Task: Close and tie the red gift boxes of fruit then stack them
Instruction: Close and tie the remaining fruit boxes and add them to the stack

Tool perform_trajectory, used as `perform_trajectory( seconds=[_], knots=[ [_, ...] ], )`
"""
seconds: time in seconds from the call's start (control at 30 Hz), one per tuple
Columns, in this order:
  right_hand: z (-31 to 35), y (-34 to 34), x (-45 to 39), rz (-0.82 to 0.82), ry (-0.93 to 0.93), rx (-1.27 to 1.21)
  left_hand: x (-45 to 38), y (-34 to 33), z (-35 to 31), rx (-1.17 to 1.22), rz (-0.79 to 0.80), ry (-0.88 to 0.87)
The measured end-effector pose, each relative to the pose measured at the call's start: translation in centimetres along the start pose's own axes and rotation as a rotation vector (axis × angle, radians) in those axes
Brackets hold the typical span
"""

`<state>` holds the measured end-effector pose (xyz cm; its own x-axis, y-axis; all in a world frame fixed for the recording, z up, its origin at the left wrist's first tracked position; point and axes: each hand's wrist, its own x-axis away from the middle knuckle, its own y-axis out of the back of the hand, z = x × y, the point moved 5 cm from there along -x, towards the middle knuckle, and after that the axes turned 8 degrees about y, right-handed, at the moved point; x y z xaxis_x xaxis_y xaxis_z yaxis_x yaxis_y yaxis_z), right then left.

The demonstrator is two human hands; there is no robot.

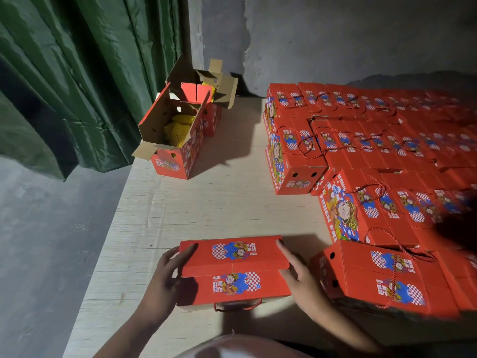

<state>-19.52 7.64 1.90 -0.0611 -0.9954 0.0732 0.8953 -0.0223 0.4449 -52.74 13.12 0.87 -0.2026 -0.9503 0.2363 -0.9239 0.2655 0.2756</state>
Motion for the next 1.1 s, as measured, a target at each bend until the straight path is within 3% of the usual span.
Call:
perform_trajectory(
  seconds=[0.27,0.37,0.53,0.8,1.1],
  knots=[
    [-1.5,0.0,0.4,0.228,0.037,0.272,0.4,0.2,0.4,-0.524,0.055,-0.164],
    [-1.4,-0.2,0.1,0.209,0.023,0.309,-0.1,-0.2,0.0,-0.684,0.051,-0.208],
    [0.1,-0.2,-2.4,0.147,0.103,0.45,-2.1,-0.8,-1.4,-0.907,0.02,-0.128],
    [1.3,-1.5,-4.2,0.228,0.104,0.546,-3.3,-2.4,-2.8,-0.94,0.044,-0.192],
    [1.4,-1.9,-5.3,0.307,0.061,0.743,-3.9,-2.6,-3.4,-1.02,0.036,-0.144]
  ],
)
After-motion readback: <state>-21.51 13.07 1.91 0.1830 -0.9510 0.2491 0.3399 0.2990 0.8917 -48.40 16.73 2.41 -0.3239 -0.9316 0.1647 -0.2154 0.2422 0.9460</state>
